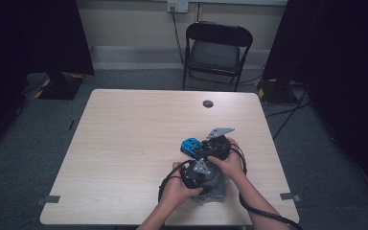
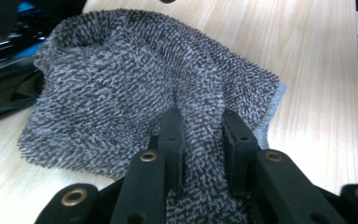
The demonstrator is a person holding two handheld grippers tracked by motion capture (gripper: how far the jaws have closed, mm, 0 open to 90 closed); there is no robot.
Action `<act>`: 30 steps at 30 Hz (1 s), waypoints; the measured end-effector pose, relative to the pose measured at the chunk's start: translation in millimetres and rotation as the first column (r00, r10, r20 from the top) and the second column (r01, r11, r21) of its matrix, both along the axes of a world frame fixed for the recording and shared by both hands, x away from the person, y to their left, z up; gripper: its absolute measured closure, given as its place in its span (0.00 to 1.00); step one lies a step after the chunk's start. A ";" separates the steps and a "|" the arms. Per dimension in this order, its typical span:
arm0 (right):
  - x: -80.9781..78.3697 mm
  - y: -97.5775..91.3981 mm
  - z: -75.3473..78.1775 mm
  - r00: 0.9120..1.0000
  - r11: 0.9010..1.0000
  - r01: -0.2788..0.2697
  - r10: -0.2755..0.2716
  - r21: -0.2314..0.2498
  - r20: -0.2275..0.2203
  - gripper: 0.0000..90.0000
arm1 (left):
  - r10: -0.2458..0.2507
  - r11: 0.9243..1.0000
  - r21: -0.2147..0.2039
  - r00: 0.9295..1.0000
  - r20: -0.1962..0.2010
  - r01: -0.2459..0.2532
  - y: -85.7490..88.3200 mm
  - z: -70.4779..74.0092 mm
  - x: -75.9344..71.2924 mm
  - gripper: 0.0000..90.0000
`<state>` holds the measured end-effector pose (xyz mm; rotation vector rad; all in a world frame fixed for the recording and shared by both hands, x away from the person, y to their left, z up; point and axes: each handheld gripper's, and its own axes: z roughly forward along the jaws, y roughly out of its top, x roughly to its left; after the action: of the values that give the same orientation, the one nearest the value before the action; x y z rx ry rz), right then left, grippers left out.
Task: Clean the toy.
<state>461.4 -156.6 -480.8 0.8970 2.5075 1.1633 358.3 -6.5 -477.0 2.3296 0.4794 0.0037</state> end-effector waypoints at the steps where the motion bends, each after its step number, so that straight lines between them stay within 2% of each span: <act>1: 0.0 0.1 0.0 1.000 1.000 0.000 0.000 0.000 0.000 0.47 | -0.004 1.000 -0.002 1.000 -0.001 0.004 -0.8 0.1 -0.1 0.81; 4: -0.1 -0.1 -0.1 1.000 1.000 0.001 -0.001 0.000 0.001 0.47 | -0.010 1.000 -0.003 1.000 -0.003 0.010 -2.6 -0.1 -0.7 0.81; 7: -0.2 -0.2 -0.1 1.000 1.000 0.001 -0.001 0.001 0.000 0.47 | -0.029 0.999 0.016 1.000 0.001 0.029 -3.9 1.4 -2.3 0.81; 20: -0.5 -0.4 -0.4 1.000 1.000 0.002 -0.002 0.003 0.002 0.47 | -0.064 0.997 -0.036 0.998 0.002 0.064 -7.8 3.2 -12.7 0.81; 22: -0.6 -0.4 -0.4 1.000 1.000 0.002 -0.002 0.003 0.002 0.47 | -0.072 0.997 -0.036 0.997 0.006 0.072 -5.2 6.0 -14.2 0.81; 24: -0.6 -0.5 -0.6 1.000 1.000 0.002 -0.002 0.006 0.003 0.47 | -0.063 0.996 -0.055 0.998 0.012 0.064 -1.7 9.0 -15.5 0.80; 25: -0.8 -0.6 -0.7 1.000 1.000 0.004 -0.004 0.007 0.003 0.47 | -0.068 0.997 -0.047 0.998 0.018 0.069 1.4 11.0 -14.6 0.80; 30: -0.7 -0.8 -0.8 1.000 1.000 0.005 -0.005 0.009 0.001 0.47 | -0.033 0.997 -0.071 0.999 0.018 0.034 17.1 18.1 -12.8 0.80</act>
<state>460.7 -157.4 -481.6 0.9041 2.4993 1.1735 345.4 10.6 -458.9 2.2660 0.4253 -0.0100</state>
